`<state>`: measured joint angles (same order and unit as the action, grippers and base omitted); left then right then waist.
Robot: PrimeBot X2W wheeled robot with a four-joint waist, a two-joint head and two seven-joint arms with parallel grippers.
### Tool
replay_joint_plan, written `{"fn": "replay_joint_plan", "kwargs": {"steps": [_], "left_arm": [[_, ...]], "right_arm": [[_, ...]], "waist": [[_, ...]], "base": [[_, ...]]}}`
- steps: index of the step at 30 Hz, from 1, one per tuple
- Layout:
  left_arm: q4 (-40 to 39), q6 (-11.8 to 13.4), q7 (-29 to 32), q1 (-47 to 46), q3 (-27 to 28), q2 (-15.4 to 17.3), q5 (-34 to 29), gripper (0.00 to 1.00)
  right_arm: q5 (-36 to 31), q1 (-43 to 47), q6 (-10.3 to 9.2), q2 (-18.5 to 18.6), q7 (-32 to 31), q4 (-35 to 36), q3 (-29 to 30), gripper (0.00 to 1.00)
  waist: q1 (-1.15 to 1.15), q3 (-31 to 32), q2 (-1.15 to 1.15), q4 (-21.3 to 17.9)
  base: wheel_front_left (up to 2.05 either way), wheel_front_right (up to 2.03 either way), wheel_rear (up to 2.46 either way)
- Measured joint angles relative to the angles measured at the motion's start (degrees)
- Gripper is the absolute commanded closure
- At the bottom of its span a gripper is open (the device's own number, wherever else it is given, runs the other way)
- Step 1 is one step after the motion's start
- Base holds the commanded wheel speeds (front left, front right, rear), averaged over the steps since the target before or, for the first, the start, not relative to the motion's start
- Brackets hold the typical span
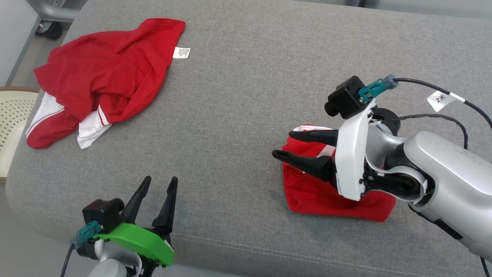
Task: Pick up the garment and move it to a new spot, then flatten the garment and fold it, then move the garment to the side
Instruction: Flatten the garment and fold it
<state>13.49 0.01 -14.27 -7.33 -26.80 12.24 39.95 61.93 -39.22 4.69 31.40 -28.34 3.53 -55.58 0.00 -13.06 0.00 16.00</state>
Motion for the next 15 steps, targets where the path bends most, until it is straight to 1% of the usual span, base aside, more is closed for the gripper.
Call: {"fn": "replay_joint_plan", "kwargs": {"steps": [5, 7, 9, 11, 13, 15], "left_arm": [[0.3, 0.0, 0.0, 0.0, 1.2, 0.0, -0.2, 0.00], [0.3, 0.0, 0.0, 0.0, 1.4, 0.0, -0.4, 0.00], [0.3, 0.0, 0.0, 0.0, 1.6, -0.1, -0.6, 0.00], [0.2, 0.0, 0.0, 0.1, 2.2, -0.2, -0.7, 0.00], [-0.2, 0.0, 0.0, 0.3, 3.0, -0.1, -0.7, 0.00], [-0.6, 0.0, 0.0, 0.4, 3.2, -0.2, -0.7, 0.00]], "right_arm": [[-1.4, -1.3, 0.35, -1.0, 2.8, 1.9, 1.2, 0.00], [-2.0, -1.6, 0.36, -1.0, 4.7, 2.9, 2.7, 0.00], [-3.4, -1.7, 0.34, -0.4, 7.5, 3.6, 4.7, 0.00], [-4.8, -1.6, 0.21, 1.1, 10.1, 3.8, 6.8, 0.00], [-6.0, -1.3, -1.00, 3.2, 12.2, 3.7, 8.6, 0.00], [-5.9, 0.1, -2.44, 4.9, 14.4, 3.3, 10.7, 0.00]], "waist": [[0.00, 0.7, 0.00, -0.3], [0.00, 1.1, 0.00, -0.6], [0.00, 1.5, 0.00, -1.0], [0.00, 1.8, 0.00, -1.4], [0.00, 2.1, 0.00, -2.0], [0.00, 2.4, 0.00, -2.7]], "base": [[0.00, 0.00, 0.00], [0.00, 0.00, 0.00], [0.00, 0.00, 0.00], [0.00, 0.00, 0.00], [0.00, 0.00, 0.00], [0.00, 0.00, 0.00]]}}
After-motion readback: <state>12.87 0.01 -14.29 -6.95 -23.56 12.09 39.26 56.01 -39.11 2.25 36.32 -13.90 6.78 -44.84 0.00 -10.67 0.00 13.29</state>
